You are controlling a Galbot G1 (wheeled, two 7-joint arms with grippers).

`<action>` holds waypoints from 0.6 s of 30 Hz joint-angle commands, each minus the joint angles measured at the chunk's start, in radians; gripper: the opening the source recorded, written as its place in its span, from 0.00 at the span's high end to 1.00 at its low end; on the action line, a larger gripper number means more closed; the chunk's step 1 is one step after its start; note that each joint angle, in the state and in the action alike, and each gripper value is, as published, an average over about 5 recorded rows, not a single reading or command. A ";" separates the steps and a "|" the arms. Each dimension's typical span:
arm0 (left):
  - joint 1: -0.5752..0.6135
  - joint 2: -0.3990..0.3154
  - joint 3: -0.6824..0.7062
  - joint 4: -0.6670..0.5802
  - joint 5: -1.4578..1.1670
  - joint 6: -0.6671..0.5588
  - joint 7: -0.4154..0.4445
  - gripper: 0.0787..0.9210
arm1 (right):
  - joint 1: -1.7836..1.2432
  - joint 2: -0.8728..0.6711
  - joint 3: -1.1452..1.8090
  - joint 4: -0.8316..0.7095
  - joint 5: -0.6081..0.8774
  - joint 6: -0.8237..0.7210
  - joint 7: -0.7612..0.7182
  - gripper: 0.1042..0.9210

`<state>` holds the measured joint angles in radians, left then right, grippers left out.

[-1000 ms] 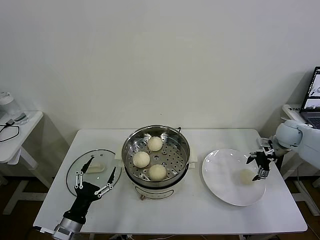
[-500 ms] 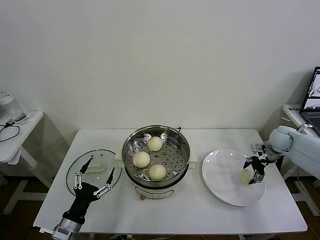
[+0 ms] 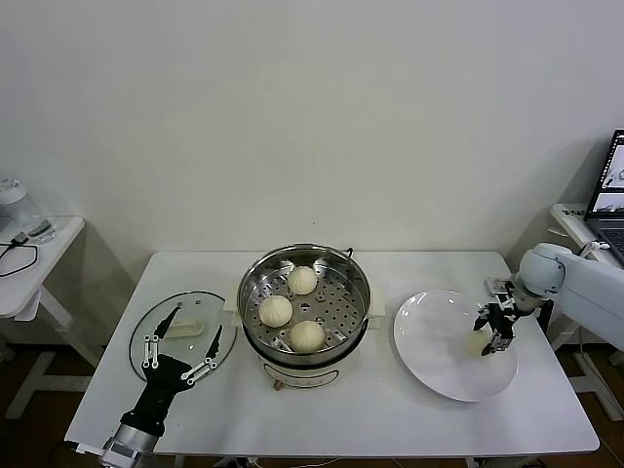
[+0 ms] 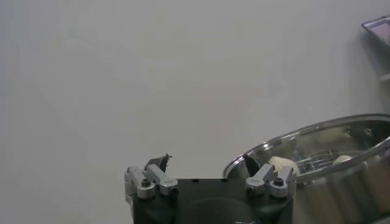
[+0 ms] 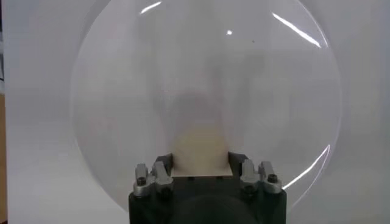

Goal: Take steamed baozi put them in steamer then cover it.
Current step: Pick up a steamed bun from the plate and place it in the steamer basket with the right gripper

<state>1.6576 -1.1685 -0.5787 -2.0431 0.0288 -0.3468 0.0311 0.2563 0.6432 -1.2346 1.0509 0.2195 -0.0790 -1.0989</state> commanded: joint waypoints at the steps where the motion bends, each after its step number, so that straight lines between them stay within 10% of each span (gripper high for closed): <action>1: -0.004 0.003 0.004 -0.006 -0.001 0.003 -0.001 0.12 | 0.309 0.045 -0.140 0.069 0.089 -0.001 -0.142 0.34; 18: -0.007 0.004 0.023 -0.018 0.001 0.000 -0.007 0.12 | 0.739 0.438 -0.347 0.302 0.513 -0.111 -0.166 0.34</action>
<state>1.6533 -1.1656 -0.5595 -2.0621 0.0291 -0.3449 0.0278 0.7817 0.8769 -1.4836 1.2307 0.5203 -0.1428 -1.2474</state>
